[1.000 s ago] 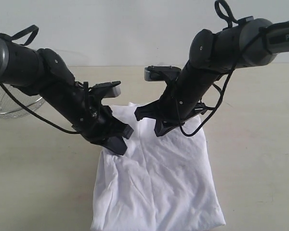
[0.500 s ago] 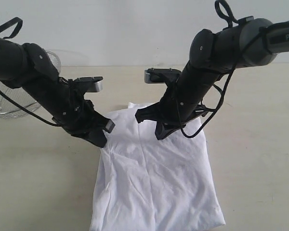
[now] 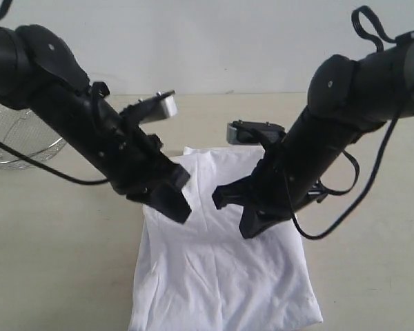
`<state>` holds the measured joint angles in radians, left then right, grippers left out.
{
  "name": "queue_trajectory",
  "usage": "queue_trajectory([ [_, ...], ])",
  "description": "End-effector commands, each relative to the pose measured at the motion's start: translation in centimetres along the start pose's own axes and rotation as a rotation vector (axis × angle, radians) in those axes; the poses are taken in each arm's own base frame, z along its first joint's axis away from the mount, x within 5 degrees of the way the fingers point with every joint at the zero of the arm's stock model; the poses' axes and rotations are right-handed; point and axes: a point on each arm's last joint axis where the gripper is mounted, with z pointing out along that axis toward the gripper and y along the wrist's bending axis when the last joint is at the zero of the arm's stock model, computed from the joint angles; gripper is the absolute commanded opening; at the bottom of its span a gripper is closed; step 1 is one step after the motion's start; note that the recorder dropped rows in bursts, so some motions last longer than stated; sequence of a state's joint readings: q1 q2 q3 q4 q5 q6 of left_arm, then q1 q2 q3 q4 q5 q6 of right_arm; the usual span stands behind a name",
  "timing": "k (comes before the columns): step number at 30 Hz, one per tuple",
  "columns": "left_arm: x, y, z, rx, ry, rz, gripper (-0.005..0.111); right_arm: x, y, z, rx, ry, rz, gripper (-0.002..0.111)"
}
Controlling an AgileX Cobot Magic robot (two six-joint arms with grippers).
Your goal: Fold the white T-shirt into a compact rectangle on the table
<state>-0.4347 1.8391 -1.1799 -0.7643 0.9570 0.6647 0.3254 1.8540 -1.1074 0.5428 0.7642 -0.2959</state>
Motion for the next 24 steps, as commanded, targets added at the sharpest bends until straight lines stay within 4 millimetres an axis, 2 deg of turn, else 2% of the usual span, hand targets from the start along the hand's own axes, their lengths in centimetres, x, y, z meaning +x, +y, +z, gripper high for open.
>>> queue_trajectory([
  [1, 1.9, -0.6, 3.0, -0.029, 0.101, 0.022, 0.004, 2.3, -0.3, 0.8, -0.014, -0.02, 0.018, 0.0],
  [6, 3.7, 0.8, 4.9, -0.081, 0.14, -0.043, 0.004, 4.2, -1.6, 2.3, 0.041, -0.021, 0.048, 0.0],
  [10, 4.9, 2.4, 6.1, -0.166, 0.183, -0.081, 0.004, 4.5, -1.7, 2.3, 0.048, -0.025, 0.051, 0.0],
  [16, 5.4, 3.2, 5.9, -0.215, 0.2, -0.106, 0.004, 4.4, -0.5, -0.4, 0.019, -0.091, 0.028, 0.0],
  [21, 5.3, 4.1, 4.5, -0.22, 0.174, -0.145, 0.004, 4.8, 0.9, -3.4, -0.014, -0.141, -0.023, 0.0],
  [24, 5.1, 4.2, 3.5, -0.223, 0.144, -0.158, 0.004, 5.1, 1.3, -4.3, -0.021, -0.145, -0.039, 0.0],
])
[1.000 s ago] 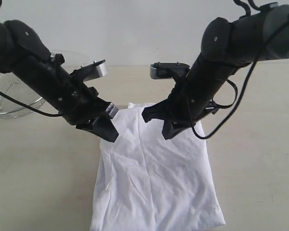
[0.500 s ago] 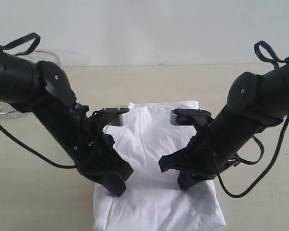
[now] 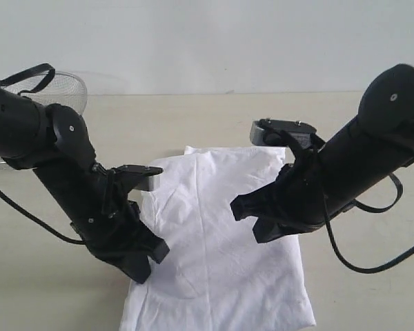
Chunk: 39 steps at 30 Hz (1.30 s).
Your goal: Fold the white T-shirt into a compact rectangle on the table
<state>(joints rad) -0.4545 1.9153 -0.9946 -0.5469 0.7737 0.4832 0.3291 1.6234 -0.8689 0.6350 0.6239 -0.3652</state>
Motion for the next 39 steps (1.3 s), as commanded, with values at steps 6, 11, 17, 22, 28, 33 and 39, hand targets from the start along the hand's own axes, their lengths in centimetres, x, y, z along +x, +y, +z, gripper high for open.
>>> queue_trajectory([
  [6, -0.2, -1.2, -3.4, 0.075, -0.121, -0.027, 0.004, 1.9, 0.0, -0.6, -0.004, 0.05, -0.02, 0.0],
  [11, -0.1, -3.6, -3.4, 0.16, -0.129, 0.04, 0.004, 4.2, -1.5, 1.2, 0.052, 0.077, 0.02, 0.0],
  [17, -0.5, -4.2, -1.0, 0.138, -0.109, 0.045, 0.004, 5.0, -2.3, 2.5, 0.078, 0.106, 0.047, 0.0],
  [22, -0.5, -3.6, 0.5, 0.125, -0.069, 0.033, 0.004, 4.9, -2.6, 2.5, 0.113, 0.098, 0.049, 0.0],
  [28, -0.6, -2.9, 1.0, 0.075, -0.068, 0.025, 0.004, 5.1, -3.3, 2.4, 0.184, 0.119, 0.067, 0.0],
  [33, -0.4, -2.5, 1.1, 0.036, -0.049, 0.02, 0.004, 4.8, -2.9, 1.6, 0.173, 0.08, 0.087, 0.0],
  [39, -0.9, -3.0, -0.4, 0.021, -0.125, 0.041, 0.004, 1.0, -0.5, -1.8, 0.102, -0.074, 0.028, 0.0],
])
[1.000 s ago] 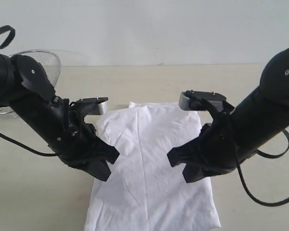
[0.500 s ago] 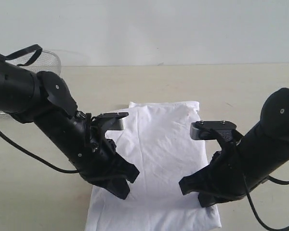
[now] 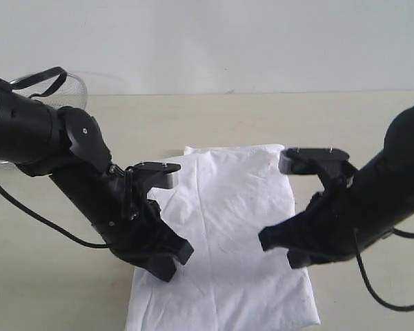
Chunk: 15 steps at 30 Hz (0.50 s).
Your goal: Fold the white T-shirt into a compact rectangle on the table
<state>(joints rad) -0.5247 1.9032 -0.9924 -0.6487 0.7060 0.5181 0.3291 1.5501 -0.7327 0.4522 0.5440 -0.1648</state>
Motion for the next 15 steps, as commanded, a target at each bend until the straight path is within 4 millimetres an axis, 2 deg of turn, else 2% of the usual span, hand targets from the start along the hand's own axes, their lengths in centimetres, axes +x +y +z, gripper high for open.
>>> queue_trajectory([
  [1, -0.4, -0.5, -0.9, -0.014, -0.054, 0.016, 0.004, -3.0, 1.2, -1.7, -0.033, -0.106, -0.034, 0.0],
  [4, -0.5, -0.5, -0.9, -0.017, -0.06, 0.016, 0.004, -4.7, 1.1, -0.1, -0.022, -0.089, -0.033, 0.0],
  [5, -0.5, -0.5, -0.9, -0.02, -0.065, 0.016, 0.004, -4.9, 0.9, 1.1, -0.013, -0.068, -0.023, 0.0],
  [9, -0.6, -0.4, -0.9, -0.027, -0.076, 0.015, 0.004, -4.7, -0.3, 5.3, 0.022, 0.025, 0.012, 0.0],
  [12, -0.6, -0.3, -0.9, -0.027, -0.076, 0.014, 0.004, -4.6, -0.5, 5.9, 0.027, 0.043, 0.016, 0.0],
  [15, -0.8, -0.4, -1.0, -0.028, -0.083, 0.015, 0.004, -4.8, -0.2, 5.1, 0.019, 0.019, 0.014, 0.0],
])
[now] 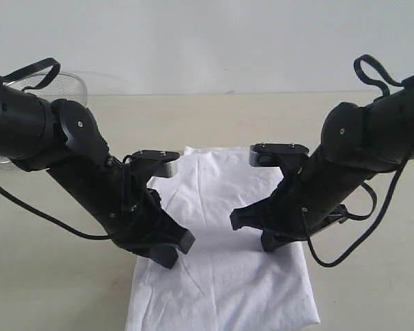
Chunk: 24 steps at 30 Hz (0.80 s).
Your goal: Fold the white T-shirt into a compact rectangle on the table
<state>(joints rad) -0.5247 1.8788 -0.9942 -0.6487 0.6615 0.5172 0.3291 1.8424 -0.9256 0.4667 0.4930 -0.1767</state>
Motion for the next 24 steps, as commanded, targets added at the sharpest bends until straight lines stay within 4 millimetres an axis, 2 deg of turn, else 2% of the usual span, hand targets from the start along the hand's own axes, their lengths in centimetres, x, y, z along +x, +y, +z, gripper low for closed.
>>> queue_trajectory([
  [1, -0.4, -0.3, -0.3, -0.006, -0.025, 0.008, 0.004, -0.3, 0.3, -1.1, -0.008, -0.037, -0.011, 0.0],
  [7, -2.4, -0.6, -1.4, -0.009, -0.093, 0.033, 0.004, -1.1, 1.2, -4.8, -0.03, -0.178, -0.039, 0.0],
  [12, -3.9, 0.3, -2.5, -0.052, -0.17, 0.046, 0.004, -2.2, 1.5, -5.3, -0.031, -0.234, -0.046, 0.0],
  [14, -4.2, 1.5, -3.0, -0.068, -0.194, 0.017, 0.004, -2.9, 1.5, -5.2, -0.027, -0.266, -0.047, 0.0],
  [17, -4.1, 3.8, -3.1, -0.081, -0.198, -0.052, 0.004, -3.8, 1.4, -4.3, -0.019, -0.276, -0.045, 0.0],
  [20, -3.8, 6.0, -2.3, -0.085, -0.174, -0.119, 0.004, -4.6, 1.3, -2.7, -0.014, -0.244, -0.04, 0.0],
  [24, -3.9, 7.1, -1.0, -0.078, -0.14, -0.145, 0.004, -4.9, 0.9, -0.3, -0.005, -0.181, -0.02, 0.0],
])
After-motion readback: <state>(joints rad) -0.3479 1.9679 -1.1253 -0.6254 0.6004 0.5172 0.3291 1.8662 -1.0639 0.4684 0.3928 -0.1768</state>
